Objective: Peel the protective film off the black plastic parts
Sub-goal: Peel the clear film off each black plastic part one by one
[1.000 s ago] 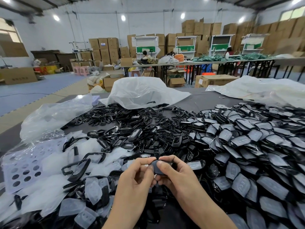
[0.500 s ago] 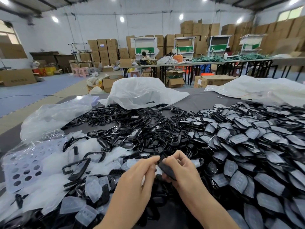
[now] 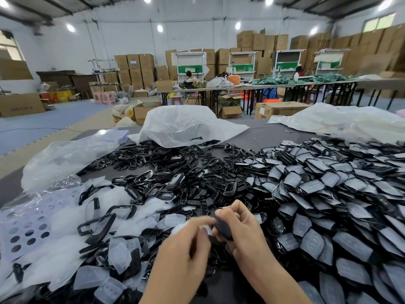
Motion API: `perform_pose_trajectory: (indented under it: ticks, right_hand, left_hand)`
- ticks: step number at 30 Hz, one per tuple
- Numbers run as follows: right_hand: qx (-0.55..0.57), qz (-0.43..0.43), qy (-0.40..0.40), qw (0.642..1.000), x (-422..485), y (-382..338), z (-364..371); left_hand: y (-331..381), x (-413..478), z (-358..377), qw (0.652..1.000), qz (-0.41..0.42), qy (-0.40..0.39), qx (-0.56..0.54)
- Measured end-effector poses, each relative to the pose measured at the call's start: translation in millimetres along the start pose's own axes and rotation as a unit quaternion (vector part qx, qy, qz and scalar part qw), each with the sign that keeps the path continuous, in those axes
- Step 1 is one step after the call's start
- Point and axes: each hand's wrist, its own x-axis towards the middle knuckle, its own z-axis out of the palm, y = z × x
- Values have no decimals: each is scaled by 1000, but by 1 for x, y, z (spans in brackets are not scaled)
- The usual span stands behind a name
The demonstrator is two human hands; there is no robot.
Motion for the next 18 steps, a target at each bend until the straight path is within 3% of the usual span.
perform_pose_trajectory:
  ticks: [3,6,10,13,18]
  right_hand:
    - [-22,5,-47,999,-4,1,4]
    - [-8,2,-101,995,-9,4,10]
    - [19,22,-119,993,-9,5,9]
    - [27,31,-118,992,-9,6,10]
    - [14,21,-109,994,-10,8,10]
  left_hand:
    - [-3,7,-3,988,-105,14,-114]
    - [-1,11,-6,970,-150,-10,-191]
    - [-1,11,-7,932,-205,32,-297]
    - [-3,11,-7,911,-231,46,-337]
    - [-8,11,-5,905,-237,45,-350]
